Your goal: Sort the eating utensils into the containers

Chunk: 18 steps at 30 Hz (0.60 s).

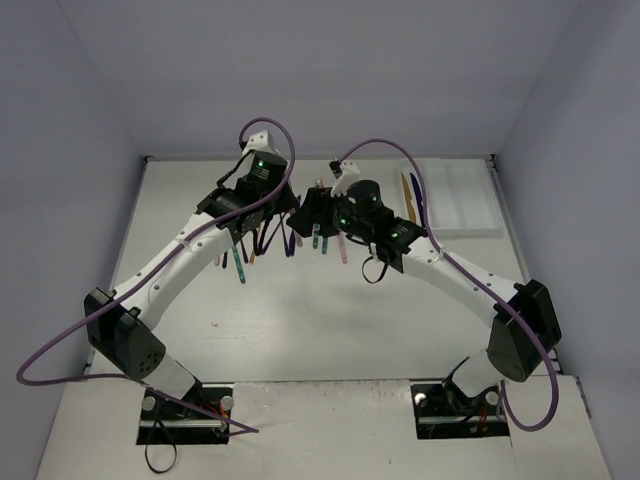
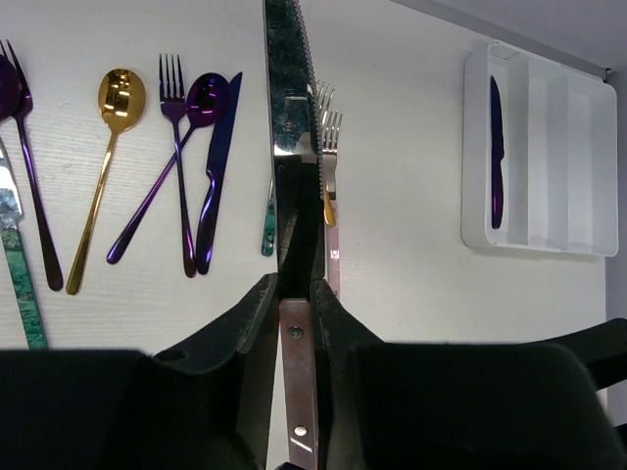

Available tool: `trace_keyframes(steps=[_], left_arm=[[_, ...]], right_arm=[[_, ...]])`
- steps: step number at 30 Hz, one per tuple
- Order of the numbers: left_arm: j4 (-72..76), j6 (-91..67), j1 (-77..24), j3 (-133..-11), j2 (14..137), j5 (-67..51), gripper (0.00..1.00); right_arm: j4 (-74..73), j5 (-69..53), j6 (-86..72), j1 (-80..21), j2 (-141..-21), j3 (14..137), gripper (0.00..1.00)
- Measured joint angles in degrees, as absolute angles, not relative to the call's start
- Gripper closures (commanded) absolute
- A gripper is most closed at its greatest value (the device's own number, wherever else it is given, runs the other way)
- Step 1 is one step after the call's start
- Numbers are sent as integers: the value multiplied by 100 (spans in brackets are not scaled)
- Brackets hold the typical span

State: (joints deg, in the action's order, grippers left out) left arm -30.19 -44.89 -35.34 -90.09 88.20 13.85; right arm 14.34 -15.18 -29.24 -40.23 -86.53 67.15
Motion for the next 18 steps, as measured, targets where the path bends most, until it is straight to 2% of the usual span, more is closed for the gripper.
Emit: trace_keyframes(steps=[5,10,13,15,18], left_arm=[[-3012,-4542,-3574,-8960,8820,1442,100],[-3004,-4567,-3575,-8930,8820,1476,100],[-2975,-4569,-3575,-8925,8820,1496,100],[-2971,-4571,-3575,-8922,8819,1521,100],[-2886,-4584,-3575,-8889,8816,1529,99]], right_arm=[[1620,-1678,-3088,-4023,-8777,6766,50],[1675,-1789,-3180,-4023,-8873,6766,82],[1704,-1851,-3239,-4023,-8913,6766,95],[1723,-1844,-3275,-4023,-8914,6764,100],[1738,-1850,-3302,-4014,-8921,6761,100]])
